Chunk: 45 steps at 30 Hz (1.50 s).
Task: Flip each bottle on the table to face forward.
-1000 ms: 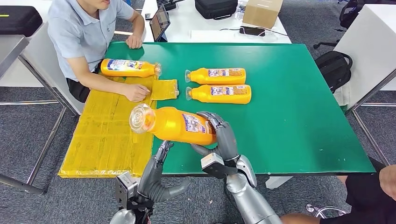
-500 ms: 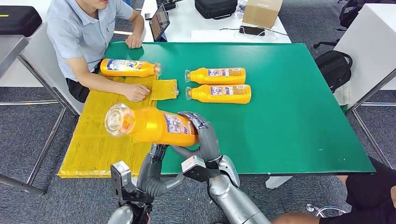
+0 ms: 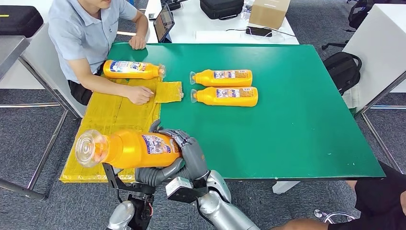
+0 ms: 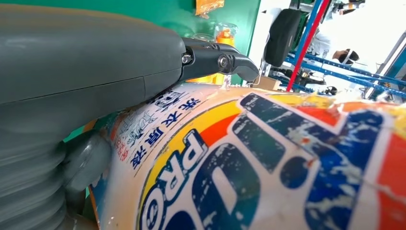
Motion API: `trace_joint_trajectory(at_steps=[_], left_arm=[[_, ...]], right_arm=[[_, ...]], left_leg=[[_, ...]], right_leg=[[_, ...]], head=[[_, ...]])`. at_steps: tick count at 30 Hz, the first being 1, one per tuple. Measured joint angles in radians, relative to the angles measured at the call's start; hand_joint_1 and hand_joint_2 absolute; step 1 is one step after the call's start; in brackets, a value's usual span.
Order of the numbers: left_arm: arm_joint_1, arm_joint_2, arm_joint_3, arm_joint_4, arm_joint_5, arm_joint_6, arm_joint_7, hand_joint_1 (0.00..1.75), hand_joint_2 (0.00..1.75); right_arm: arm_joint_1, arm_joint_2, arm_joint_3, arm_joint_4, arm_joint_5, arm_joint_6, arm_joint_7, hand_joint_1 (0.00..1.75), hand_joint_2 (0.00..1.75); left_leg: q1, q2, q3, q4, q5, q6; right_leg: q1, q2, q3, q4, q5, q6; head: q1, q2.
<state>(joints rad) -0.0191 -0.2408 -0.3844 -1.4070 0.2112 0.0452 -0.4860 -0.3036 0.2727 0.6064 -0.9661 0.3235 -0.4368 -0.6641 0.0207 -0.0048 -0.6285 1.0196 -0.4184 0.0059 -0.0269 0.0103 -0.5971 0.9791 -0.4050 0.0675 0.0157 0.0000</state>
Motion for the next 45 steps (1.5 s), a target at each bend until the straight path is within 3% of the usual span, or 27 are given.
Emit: trace_joint_trajectory(at_steps=[7, 15, 23, 32, 45], left_arm=[[0.004, -0.015, 0.01, 0.001, 0.035, 0.059, -0.024, 0.0, 1.75], [0.026, -0.024, 0.019, -0.042, 0.133, 0.061, -0.081, 0.0, 1.75], [0.044, -0.025, 0.049, -0.132, 0.24, -0.009, -0.085, 0.0, 1.75], [0.055, -0.025, 0.086, -0.168, 0.333, -0.197, -0.017, 0.0, 1.75], [0.026, -0.01, 0.063, -0.101, 0.155, -0.243, 0.0, 0.0, 1.75]], right_arm=[[-0.014, 0.0, 0.013, 0.013, -0.024, -0.004, 0.0, 1.75, 1.75], [-0.034, 0.014, 0.041, 0.04, -0.049, -0.01, 0.0, 1.75, 1.75], [-0.011, 0.007, 0.031, 0.073, -0.072, -0.029, 0.0, 1.75, 1.75], [0.04, -0.025, -0.018, 0.068, -0.075, -0.021, 0.0, 1.75, 1.75], [0.069, -0.039, -0.058, 0.026, -0.023, -0.012, 0.0, 1.75, 1.75]], left_leg=[[0.0, 0.0, 0.0, 0.0, 0.0, 0.0], [0.0, 0.001, 0.0, 0.0, 0.0, 0.0], [0.0, 0.001, 0.0, 0.0, 0.0, 0.0], [0.0, 0.001, 0.0, 0.0, 0.0, 0.0], [0.0, 0.001, 0.0, 0.0, 0.0, 0.0]], right_leg=[[0.0, 0.0, 0.0, 0.0, 0.0, 0.0], [0.0, 0.0, -0.001, 0.0, 0.0, 0.0], [0.0, 0.0, -0.001, 0.0, 0.0, 0.0], [0.0, 0.0, -0.002, 0.0, 0.0, 0.0], [0.0, 0.0, -0.001, 0.0, 0.0, 0.0]], head=[[0.0, 0.0], [0.0, 0.0], [0.0, 0.0], [0.0, 0.0], [0.0, 0.0]])
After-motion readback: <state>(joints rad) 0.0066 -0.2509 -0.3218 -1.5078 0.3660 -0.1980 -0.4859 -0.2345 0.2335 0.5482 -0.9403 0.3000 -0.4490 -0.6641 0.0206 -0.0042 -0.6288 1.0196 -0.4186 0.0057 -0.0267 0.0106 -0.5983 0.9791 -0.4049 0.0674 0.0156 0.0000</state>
